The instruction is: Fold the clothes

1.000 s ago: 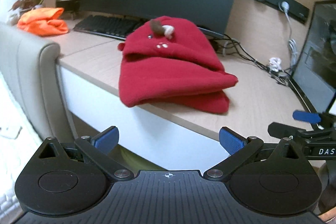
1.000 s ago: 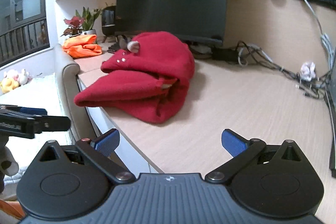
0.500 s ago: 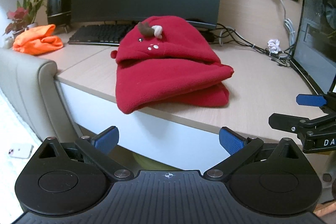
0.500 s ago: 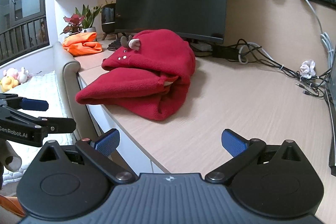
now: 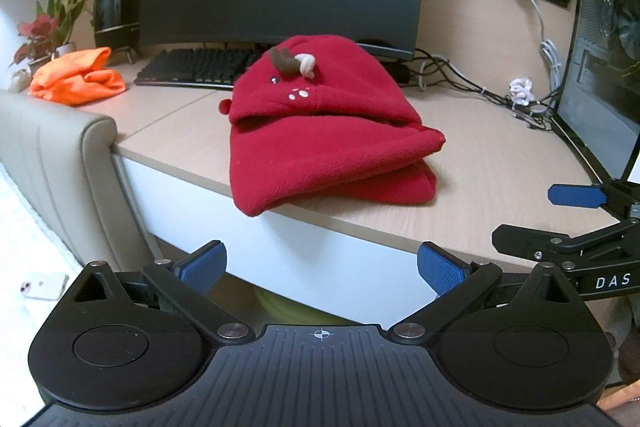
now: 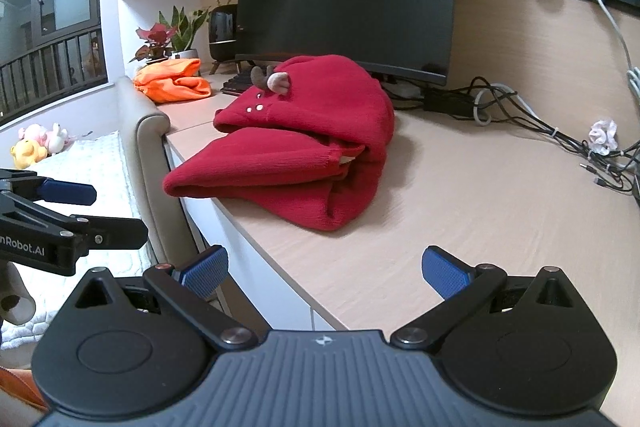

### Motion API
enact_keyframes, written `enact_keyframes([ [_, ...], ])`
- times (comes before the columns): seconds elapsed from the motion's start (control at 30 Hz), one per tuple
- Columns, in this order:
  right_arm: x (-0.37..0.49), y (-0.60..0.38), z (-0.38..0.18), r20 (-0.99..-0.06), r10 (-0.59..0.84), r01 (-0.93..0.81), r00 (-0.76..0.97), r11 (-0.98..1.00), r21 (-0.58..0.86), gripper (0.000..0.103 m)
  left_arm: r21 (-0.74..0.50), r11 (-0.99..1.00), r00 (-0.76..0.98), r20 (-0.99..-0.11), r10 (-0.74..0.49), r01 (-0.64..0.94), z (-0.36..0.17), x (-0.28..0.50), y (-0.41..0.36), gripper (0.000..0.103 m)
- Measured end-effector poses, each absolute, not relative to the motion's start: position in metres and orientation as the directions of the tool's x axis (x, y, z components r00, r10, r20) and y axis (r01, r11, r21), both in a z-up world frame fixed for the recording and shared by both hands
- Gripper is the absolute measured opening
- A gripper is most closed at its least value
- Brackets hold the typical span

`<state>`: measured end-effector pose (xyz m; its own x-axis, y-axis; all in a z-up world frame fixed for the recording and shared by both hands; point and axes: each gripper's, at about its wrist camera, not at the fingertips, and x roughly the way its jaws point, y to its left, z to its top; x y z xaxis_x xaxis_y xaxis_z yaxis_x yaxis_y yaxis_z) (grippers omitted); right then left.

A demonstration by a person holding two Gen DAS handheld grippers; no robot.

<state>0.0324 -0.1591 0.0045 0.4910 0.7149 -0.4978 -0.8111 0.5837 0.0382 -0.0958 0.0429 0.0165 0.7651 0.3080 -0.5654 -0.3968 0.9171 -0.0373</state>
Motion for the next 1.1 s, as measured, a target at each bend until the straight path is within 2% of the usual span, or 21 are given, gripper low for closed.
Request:
enact_keyframes([
  [1.1,0.0356,-0.155,-0.0008,-0.524,0.685,-0.801,0.506,0.599,0.009,0.103,-0.094,0.912,0.764,-0.584,0.275,-0.4,0.0126,-0.096,0.0463,0.103],
])
